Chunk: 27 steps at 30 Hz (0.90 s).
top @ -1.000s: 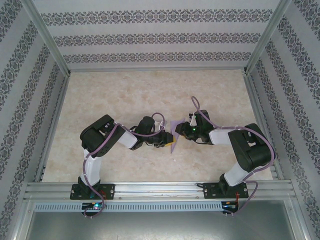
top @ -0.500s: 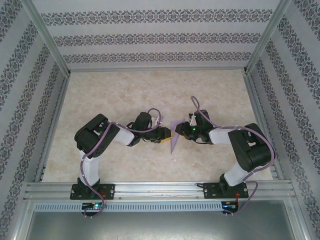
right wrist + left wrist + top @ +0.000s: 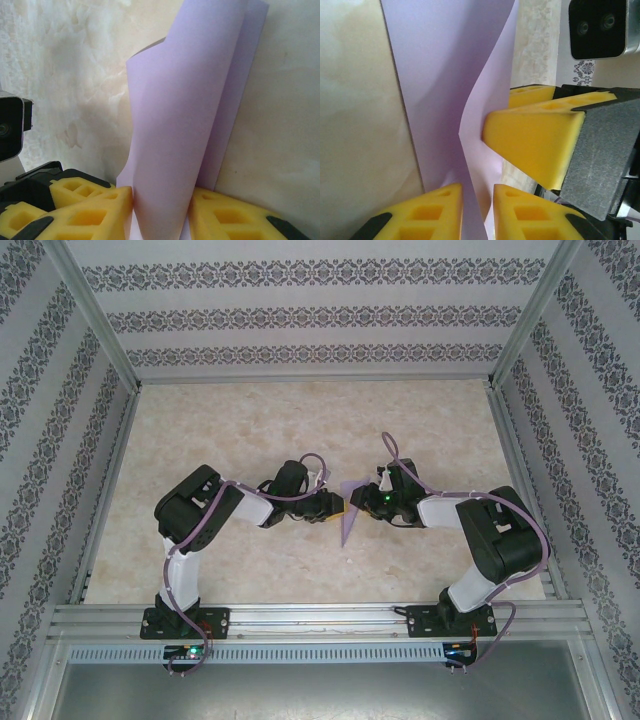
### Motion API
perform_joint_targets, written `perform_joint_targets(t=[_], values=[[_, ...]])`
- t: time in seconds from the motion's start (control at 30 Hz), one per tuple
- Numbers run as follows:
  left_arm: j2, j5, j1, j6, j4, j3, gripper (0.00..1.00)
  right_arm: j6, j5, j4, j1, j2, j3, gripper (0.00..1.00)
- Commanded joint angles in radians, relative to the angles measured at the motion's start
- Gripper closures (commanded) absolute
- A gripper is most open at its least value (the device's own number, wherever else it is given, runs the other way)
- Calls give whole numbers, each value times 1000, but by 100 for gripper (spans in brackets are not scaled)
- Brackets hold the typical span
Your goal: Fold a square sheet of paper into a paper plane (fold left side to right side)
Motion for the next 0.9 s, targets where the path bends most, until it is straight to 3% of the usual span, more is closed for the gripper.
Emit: perform_joint_targets(t=[0.0, 0.23, 0.87], values=[[24, -20, 8, 55, -60, 28, 82, -29, 51, -17, 33, 54, 7, 65], [22, -72, 8, 123, -165, 52, 89, -53, 68, -56, 35, 52, 19, 65], [45, -98, -3, 147, -201, 50, 93, -22, 48, -47, 29, 2, 19, 65]])
